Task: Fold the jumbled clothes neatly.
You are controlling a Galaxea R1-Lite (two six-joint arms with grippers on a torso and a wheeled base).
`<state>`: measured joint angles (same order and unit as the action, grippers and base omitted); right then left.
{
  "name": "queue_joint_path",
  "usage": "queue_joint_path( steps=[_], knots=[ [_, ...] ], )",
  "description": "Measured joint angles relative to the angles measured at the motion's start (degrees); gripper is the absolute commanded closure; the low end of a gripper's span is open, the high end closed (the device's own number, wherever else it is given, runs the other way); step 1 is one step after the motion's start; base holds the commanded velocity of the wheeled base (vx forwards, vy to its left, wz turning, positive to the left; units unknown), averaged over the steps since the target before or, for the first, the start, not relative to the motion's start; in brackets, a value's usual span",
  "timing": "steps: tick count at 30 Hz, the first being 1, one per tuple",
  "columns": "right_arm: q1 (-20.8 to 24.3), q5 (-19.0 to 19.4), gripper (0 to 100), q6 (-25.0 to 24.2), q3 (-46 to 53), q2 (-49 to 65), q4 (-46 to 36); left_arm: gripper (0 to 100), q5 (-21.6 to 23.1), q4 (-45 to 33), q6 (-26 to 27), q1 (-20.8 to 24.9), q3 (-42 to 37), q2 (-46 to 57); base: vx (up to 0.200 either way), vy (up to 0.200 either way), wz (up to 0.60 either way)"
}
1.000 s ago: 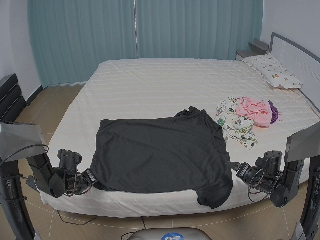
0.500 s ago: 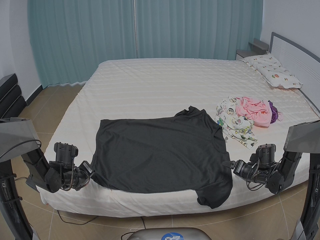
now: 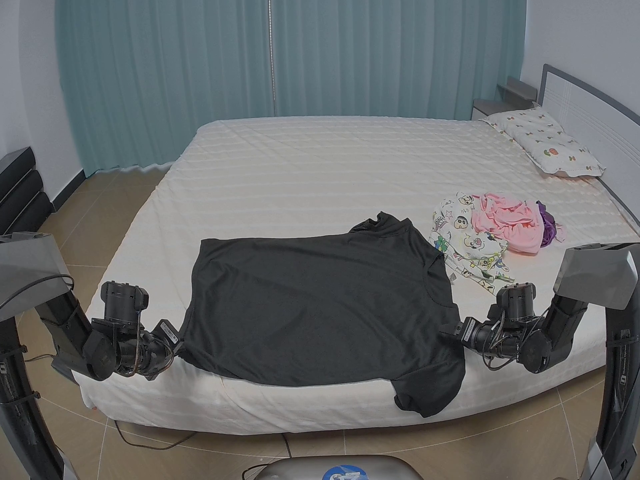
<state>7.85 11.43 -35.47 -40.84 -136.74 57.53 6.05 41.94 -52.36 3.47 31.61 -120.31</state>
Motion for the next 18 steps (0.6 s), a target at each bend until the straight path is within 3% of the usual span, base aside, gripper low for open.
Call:
queue_joint_path(
  steps=[9, 18],
  knots=[
    [-1.38, 0.61, 100, 0.22, -1.69, 3.08, -0.41, 100, -0.24, 0.35, -0.06, -1.28, 0.35, 0.16, 0.000, 0.000, 0.00],
    [-1.29, 0.77, 100, 2.61, -11.31, 3.64, -8.64, 100, -0.09, 0.46, -0.27, -1.99, 0.83, 0.13, 0.000, 0.000, 0.00]
  ],
)
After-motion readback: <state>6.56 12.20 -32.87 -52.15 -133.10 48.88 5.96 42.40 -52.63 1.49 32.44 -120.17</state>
